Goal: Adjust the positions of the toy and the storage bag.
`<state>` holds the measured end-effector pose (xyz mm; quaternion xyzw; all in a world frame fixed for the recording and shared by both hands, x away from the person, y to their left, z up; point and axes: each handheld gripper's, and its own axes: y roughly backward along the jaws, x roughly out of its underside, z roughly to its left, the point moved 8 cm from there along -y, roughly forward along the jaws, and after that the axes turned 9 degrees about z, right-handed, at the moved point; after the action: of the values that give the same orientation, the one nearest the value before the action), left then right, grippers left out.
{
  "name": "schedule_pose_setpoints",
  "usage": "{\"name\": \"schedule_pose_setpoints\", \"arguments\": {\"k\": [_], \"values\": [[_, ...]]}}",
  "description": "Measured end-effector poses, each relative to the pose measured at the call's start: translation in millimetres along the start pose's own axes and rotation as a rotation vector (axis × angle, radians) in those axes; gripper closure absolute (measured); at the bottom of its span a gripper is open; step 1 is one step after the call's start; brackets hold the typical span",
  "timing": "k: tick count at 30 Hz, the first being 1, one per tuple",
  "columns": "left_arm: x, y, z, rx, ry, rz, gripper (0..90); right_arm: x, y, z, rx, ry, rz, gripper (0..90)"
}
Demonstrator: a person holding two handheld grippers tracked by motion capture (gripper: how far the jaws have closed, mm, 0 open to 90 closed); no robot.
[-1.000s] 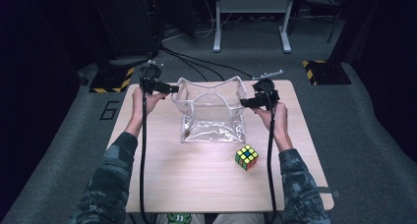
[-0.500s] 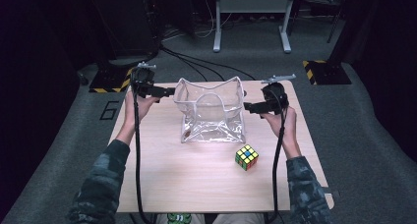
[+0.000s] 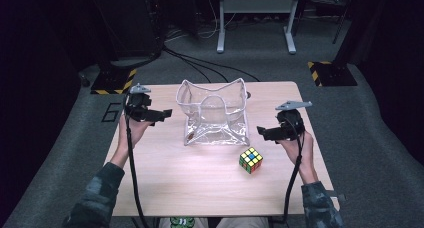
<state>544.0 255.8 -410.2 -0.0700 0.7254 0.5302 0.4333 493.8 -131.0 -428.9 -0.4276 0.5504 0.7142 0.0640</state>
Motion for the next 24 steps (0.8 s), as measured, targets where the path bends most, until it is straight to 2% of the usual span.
{"name": "schedule_pose_setpoints", "arguments": {"k": [4,10,18,24], "values": [[18.1,-1.8,-4.2,-0.010,-0.034,0.020,0.1,19.3,-3.3,1.1,0.005,0.002,0.007,4.2],[48.4,-7.0,-8.6,-0.025,-0.063,0.056,0.1,46.4,-6.0,2.2,0.017,-0.004,0.010,3.1],[92.8,-15.7,-3.5,-0.013,-0.026,0.091,0.2,86.6,-13.4,0.9,0.030,-0.022,0.029,2.0],[123.3,-22.2,1.6,-0.004,0.025,0.108,0.2,115.4,-21.5,-1.8,0.034,-0.039,0.048,1.7]]}}
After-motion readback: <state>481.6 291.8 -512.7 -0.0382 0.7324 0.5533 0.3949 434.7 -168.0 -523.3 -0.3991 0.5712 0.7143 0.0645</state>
